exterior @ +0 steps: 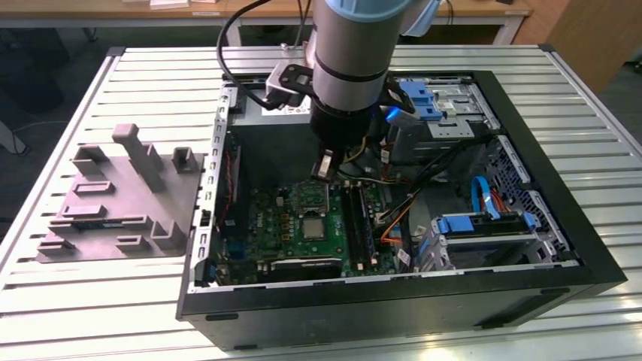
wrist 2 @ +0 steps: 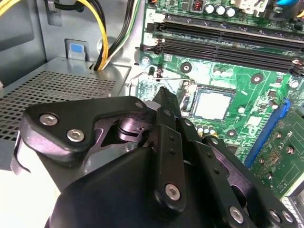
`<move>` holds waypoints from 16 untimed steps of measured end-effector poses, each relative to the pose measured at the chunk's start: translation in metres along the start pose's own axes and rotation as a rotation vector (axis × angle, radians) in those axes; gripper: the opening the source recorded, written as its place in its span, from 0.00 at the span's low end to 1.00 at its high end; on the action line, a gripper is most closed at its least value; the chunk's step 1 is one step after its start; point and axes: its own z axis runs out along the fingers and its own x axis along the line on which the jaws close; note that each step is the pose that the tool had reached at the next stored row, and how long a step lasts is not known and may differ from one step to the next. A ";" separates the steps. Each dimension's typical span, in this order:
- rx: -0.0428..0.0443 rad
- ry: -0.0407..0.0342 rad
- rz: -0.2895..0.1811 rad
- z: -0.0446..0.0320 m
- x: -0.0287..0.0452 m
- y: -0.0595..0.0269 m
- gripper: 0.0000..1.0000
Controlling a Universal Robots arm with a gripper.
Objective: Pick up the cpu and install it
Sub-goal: 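Close the cpu cover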
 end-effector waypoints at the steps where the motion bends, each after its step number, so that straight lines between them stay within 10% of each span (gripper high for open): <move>1: 0.0000 0.0001 0.000 0.0001 0.0007 -0.0003 0.11; 16: 0.0057 0.0138 -0.001 0.0012 0.0110 -0.0044 0.11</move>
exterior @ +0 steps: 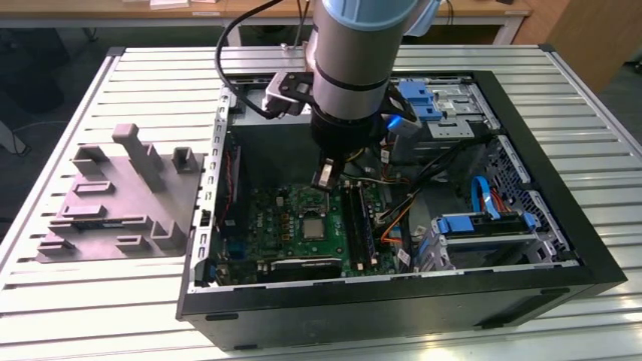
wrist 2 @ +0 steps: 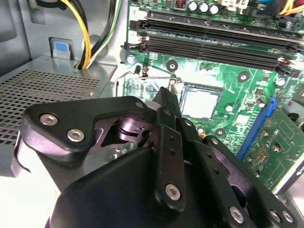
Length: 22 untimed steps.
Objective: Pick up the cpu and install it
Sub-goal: 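Close the cpu cover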
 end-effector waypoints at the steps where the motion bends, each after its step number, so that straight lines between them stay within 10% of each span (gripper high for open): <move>1: 0.0000 0.0001 0.000 0.0000 0.0011 -0.0004 0.11; 22: 0.0089 0.0216 -0.002 -0.0001 0.0196 -0.0042 0.11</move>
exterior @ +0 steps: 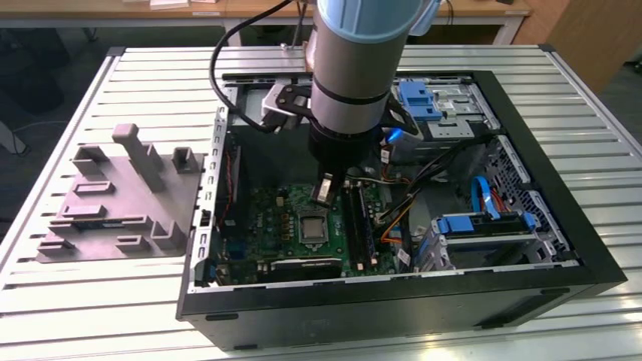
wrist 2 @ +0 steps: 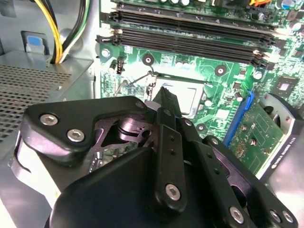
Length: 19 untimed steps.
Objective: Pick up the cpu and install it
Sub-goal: 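Close the cpu cover, then install the first cpu locking lever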
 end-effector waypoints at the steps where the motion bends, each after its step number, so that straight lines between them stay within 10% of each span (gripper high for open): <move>1: 0.0000 0.0000 0.000 0.0001 0.0003 0.0004 0.11; 19: -0.0010 0.0006 -0.001 0.0001 -0.0018 -0.0049 0.11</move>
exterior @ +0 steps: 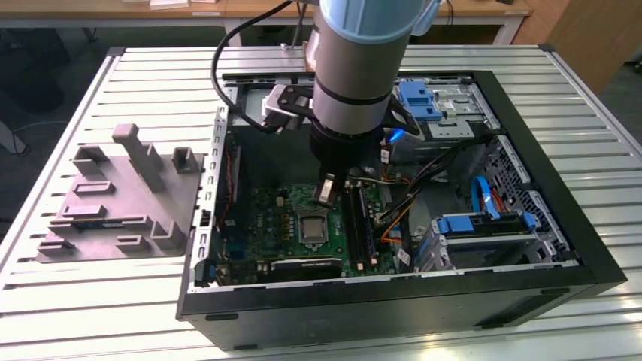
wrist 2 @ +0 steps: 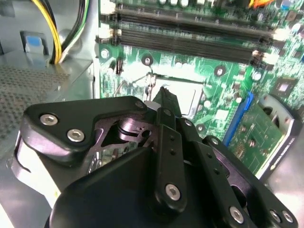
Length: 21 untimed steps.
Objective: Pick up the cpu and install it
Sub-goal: 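Install the first cpu locking lever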
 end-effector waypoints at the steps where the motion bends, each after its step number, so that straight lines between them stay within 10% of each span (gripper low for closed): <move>1: -0.0010 0.0003 0.000 0.0001 -0.0013 -0.0031 0.11; 21: -0.0014 0.0005 0.000 0.0006 -0.0228 -0.0122 0.11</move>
